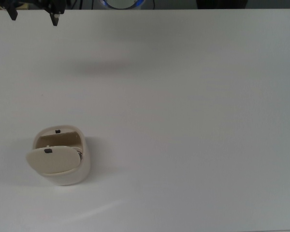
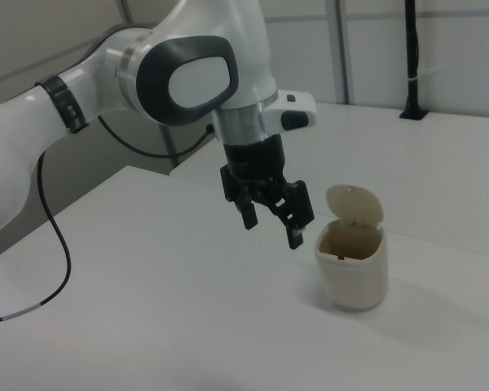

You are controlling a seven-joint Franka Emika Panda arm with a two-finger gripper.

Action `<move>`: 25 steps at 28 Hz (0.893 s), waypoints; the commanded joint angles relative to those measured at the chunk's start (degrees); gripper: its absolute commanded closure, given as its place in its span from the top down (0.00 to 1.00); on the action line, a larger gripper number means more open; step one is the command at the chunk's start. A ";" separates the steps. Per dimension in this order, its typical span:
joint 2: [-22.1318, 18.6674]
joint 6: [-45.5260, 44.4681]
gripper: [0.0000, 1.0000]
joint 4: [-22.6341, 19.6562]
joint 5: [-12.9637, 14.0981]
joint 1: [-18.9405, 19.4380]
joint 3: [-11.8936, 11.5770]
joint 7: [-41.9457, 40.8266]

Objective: Close the trash can
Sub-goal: 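Move the gripper toward the raised lid of the cream trash can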

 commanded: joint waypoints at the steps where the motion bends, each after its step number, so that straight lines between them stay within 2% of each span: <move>1: -0.82 0.10 1.00 -1.06 1.90 -0.18 -0.27 -0.88; 7: -0.38 2.80 1.00 -1.24 2.26 -0.10 -0.01 -0.79; 14: 1.55 8.61 1.00 -1.59 7.71 -0.01 0.26 -1.14; 19: 5.85 16.68 0.92 -1.50 7.80 0.60 0.78 1.39; 25: 8.23 29.16 0.92 -1.50 7.62 0.61 1.49 5.62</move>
